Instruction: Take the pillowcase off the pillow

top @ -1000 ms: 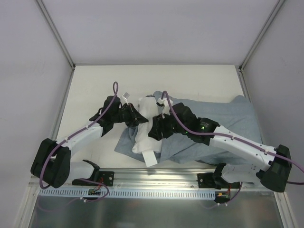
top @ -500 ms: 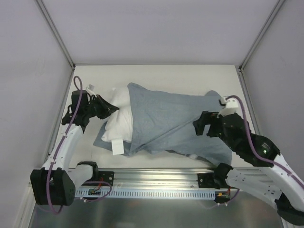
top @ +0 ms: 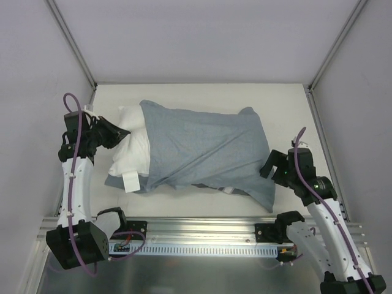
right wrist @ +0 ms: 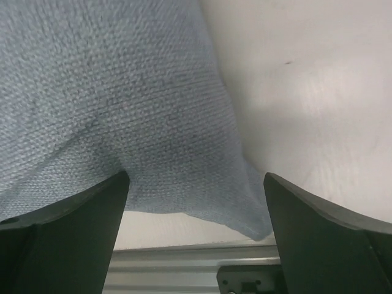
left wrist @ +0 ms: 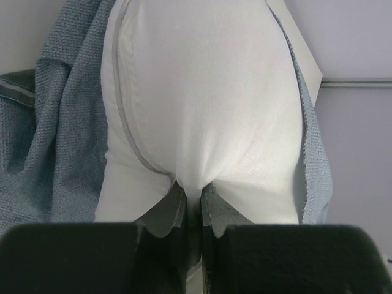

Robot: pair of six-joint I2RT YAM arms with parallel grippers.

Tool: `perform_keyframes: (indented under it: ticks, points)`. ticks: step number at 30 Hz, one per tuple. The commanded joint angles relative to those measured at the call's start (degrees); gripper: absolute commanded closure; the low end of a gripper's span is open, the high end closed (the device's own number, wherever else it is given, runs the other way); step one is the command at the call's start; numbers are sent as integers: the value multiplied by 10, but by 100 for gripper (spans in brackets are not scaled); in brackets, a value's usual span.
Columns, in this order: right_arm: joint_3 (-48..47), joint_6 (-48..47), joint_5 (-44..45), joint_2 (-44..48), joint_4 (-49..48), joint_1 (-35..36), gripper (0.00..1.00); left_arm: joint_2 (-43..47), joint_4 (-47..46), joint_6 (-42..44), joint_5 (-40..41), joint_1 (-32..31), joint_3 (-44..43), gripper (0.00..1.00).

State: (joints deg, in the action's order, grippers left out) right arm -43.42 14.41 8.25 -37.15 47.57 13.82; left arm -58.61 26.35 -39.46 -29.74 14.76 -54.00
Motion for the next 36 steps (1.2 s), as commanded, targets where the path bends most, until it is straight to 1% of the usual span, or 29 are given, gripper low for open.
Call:
perform_keyframes:
  ticks: [1, 2, 3, 4, 5, 6, 7, 8, 9, 11, 12, 15, 18, 21, 22, 25, 26, 28, 29, 32, 35, 36]
  points:
    - [61, 25, -157, 1, -111, -9, 3, 3, -16, 20, -10, 4, -56, 100]
    - [101, 45, -177, -3, -140, -8, 0, 1, -14, 21, -12, 4, -58, 100]
    - [118, 54, -214, -8, -164, -8, 8, -6, -14, 20, -16, 4, -59, 100]
    - [133, 62, -224, -23, -199, -8, 29, -10, -13, 19, -18, 4, -59, 100]
    - [141, 70, -224, -31, -203, -9, 43, -12, -15, 20, -19, 4, -59, 100]
    - [146, 78, -210, -37, -202, -8, 61, -16, -13, 25, -22, 4, -60, 100]
    - [142, 79, -196, -41, -183, -9, 87, -15, -12, 28, -21, 4, -59, 100]
    - [135, 79, -179, -42, -167, -8, 94, -14, -10, 31, -19, 5, -60, 100]
    - [119, 76, -140, -35, -152, -9, 99, -12, -4, 34, -17, 10, -61, 100]
    - [100, 73, -93, -21, -110, -8, 99, -9, -1, 32, -11, 18, -59, 100]
    - [92, 72, -50, -3, -98, -13, 99, -9, -1, 26, -14, 28, -59, 100]
    - [49, 65, -4, 14, -62, -32, 99, -7, -2, 9, -23, 53, -58, 100]
    - [32, 62, 25, 9, -47, -60, 99, 1, -2, 0, -28, 74, -59, 100]
    - [13, 58, 38, 10, -32, -95, 99, 7, -2, -2, -44, 100, -67, 100]
    - [2, 55, 42, 14, -25, -105, 99, 8, 1, -4, -51, 122, -74, 100]
    - [-25, 44, 65, 11, -6, -150, 99, 8, 2, -20, -94, 156, -93, 100]
    - [-45, 40, 67, 4, -3, -176, 99, 8, 5, -26, -100, 171, -100, 100]
    - [-61, 21, 58, -6, 2, -199, 98, 6, 7, -35, -111, 184, -112, 100]
    - [-70, 18, 56, -14, 6, -218, 98, 8, 8, -53, -114, 203, -113, 100]
    - [-63, 9, 36, -18, 5, -246, 98, 28, 8, -75, -120, 247, -110, 100]
    - [-28, 3, 35, -21, -2, -255, 98, 29, 8, -83, -132, 255, -110, 100]
    - [0, 3, 36, -23, -6, -257, 98, 25, 7, -83, -137, 255, -107, 100]
